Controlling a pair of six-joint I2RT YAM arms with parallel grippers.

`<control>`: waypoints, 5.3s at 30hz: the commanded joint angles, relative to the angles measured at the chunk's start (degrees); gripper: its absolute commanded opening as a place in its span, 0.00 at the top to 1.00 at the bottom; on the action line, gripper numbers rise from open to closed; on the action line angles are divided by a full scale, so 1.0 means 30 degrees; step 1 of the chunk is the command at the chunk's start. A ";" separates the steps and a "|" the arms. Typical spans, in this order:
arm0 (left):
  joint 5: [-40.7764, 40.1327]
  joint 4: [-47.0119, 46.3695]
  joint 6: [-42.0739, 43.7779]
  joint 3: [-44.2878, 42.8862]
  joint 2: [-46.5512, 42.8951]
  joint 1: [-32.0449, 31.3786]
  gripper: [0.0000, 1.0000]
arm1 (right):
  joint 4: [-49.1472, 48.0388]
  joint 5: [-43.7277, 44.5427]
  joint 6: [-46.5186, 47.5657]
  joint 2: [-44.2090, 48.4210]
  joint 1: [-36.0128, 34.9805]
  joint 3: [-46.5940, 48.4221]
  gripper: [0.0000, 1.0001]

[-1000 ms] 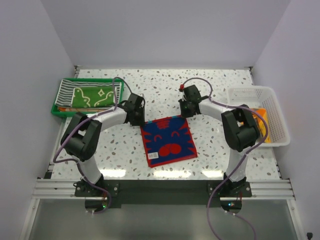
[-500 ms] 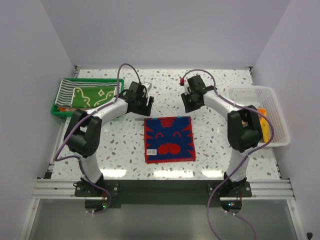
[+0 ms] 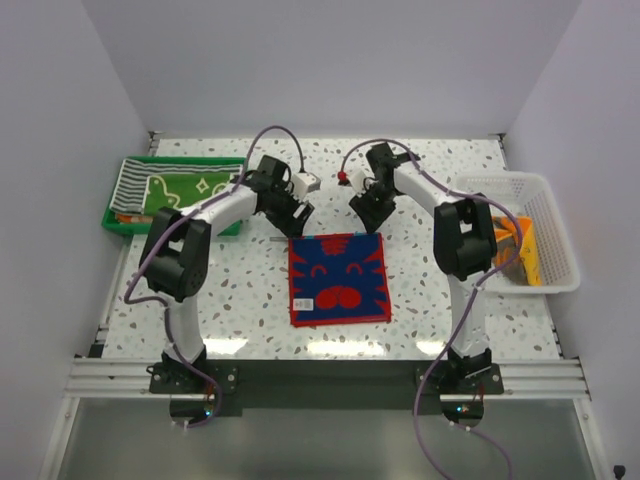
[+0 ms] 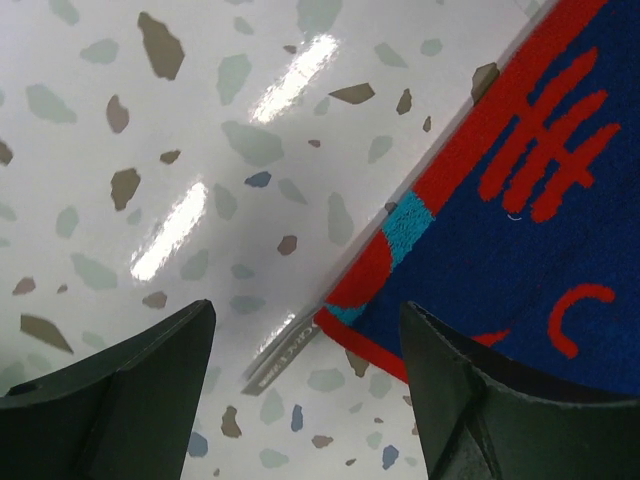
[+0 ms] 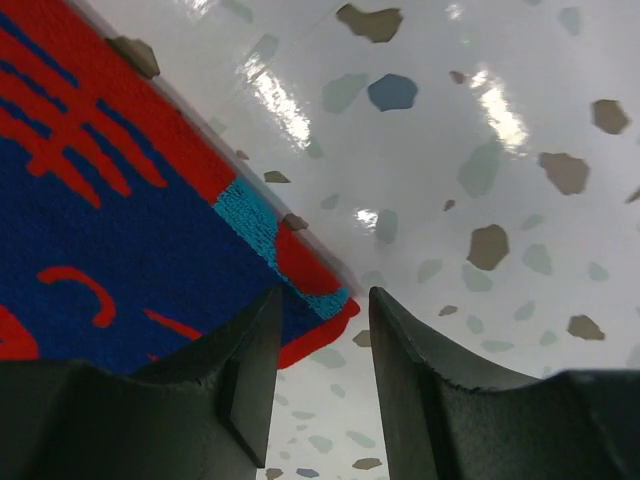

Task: Fold and stack the towels
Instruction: Fold the towel

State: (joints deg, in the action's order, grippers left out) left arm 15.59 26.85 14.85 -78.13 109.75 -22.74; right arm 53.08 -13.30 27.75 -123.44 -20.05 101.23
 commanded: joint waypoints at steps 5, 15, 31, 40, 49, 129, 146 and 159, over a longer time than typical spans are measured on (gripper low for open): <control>0.2330 0.2007 0.2931 -0.2931 0.2203 0.0169 0.24 | 0.1614 -0.1513 0.2118 -0.0836 0.0063 0.1266 0.59; 0.2771 0.3001 0.3281 -0.3517 0.3463 0.0139 0.32 | 0.1585 -0.1222 0.2089 -0.1979 0.0093 0.0653 0.63; 0.0899 0.4965 0.2901 -0.2876 0.4490 -0.0619 0.45 | 0.0209 -0.0489 0.1386 -0.1862 0.0064 -0.1340 0.99; -0.0364 0.4702 0.2052 -0.0326 0.3758 -0.1091 0.50 | -0.0552 0.0563 0.0830 -0.1160 0.0063 -0.2365 1.00; -0.0306 0.4995 0.1758 0.0583 0.4049 -0.1179 0.59 | -0.1227 0.1560 0.0039 -0.0808 0.0093 -0.2688 1.00; 0.1100 0.0952 -1.1542 1.0573 -0.9310 -0.4197 1.00 | -0.3895 0.3759 -1.2382 1.2963 -0.1753 -1.5315 1.00; 0.1306 0.0454 -1.1688 1.1335 -0.8811 -0.5076 0.99 | -0.4978 0.2442 -1.3497 1.2639 -0.1782 -1.6164 0.93; 0.2271 0.0981 -1.3035 1.1950 -1.1767 -0.6449 0.41 | -0.4130 0.0099 -1.4552 1.6328 -0.1841 -1.7864 0.66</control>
State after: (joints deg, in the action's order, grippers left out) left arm 20.32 28.97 -21.96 -42.44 79.13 -40.45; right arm 38.94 -10.63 -14.37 -79.20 -25.82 48.27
